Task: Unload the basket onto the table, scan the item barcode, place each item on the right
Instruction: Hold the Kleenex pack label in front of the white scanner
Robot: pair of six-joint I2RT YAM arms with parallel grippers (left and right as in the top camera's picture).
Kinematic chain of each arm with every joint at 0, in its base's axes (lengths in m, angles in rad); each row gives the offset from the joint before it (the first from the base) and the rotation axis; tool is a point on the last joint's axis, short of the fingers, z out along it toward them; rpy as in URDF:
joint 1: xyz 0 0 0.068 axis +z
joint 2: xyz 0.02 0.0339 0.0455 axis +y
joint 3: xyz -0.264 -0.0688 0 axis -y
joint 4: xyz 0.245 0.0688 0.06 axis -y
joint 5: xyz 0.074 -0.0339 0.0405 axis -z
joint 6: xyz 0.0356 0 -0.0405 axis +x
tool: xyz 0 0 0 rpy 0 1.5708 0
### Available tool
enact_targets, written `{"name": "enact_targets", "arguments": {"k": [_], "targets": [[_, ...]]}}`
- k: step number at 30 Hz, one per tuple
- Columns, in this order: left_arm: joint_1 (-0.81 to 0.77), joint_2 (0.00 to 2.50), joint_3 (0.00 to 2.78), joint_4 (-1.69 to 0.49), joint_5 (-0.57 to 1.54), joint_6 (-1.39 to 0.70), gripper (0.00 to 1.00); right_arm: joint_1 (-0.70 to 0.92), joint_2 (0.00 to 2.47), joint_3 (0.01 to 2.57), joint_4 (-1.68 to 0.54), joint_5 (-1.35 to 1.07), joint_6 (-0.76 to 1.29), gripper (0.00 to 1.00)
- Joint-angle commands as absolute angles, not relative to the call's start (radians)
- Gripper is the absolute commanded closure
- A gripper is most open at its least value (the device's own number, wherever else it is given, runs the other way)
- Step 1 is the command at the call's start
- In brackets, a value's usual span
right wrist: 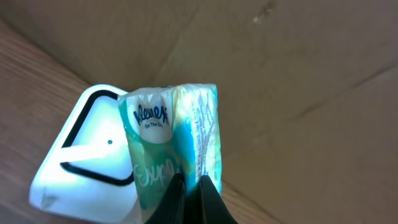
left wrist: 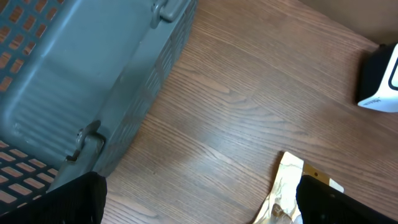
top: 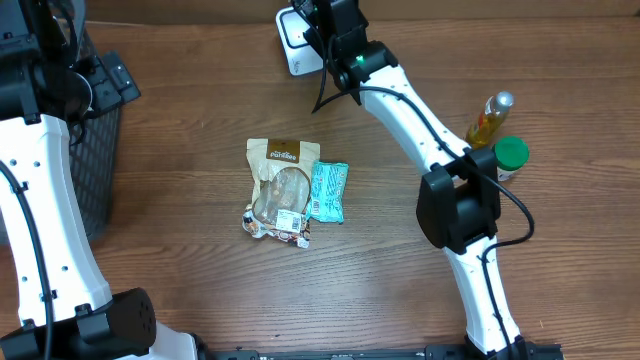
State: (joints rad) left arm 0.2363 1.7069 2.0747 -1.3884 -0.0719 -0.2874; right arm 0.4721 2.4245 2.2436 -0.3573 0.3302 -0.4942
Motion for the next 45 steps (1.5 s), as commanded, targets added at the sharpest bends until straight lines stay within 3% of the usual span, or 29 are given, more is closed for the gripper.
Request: {"name": "enact_targets", "arguments": {"k": [1,25,45], "targets": [[0.236,1.713,2.082,-1.387,-0.070,-0.284,0.00,0.484,2.465,2.262,-0.307,0.351,-0.507,0.96],[0.236,1.713,2.082,-1.387,-0.070,-0.284,0.00,0.522,2.606,2.256,-0.046,0.382,-1.030,0.96],[0.236,1.713,2.082,-1.387,-0.070,-0.284,0.00,0.521,2.611,2.243,-0.081,0.382,-0.929,0.96]]}}
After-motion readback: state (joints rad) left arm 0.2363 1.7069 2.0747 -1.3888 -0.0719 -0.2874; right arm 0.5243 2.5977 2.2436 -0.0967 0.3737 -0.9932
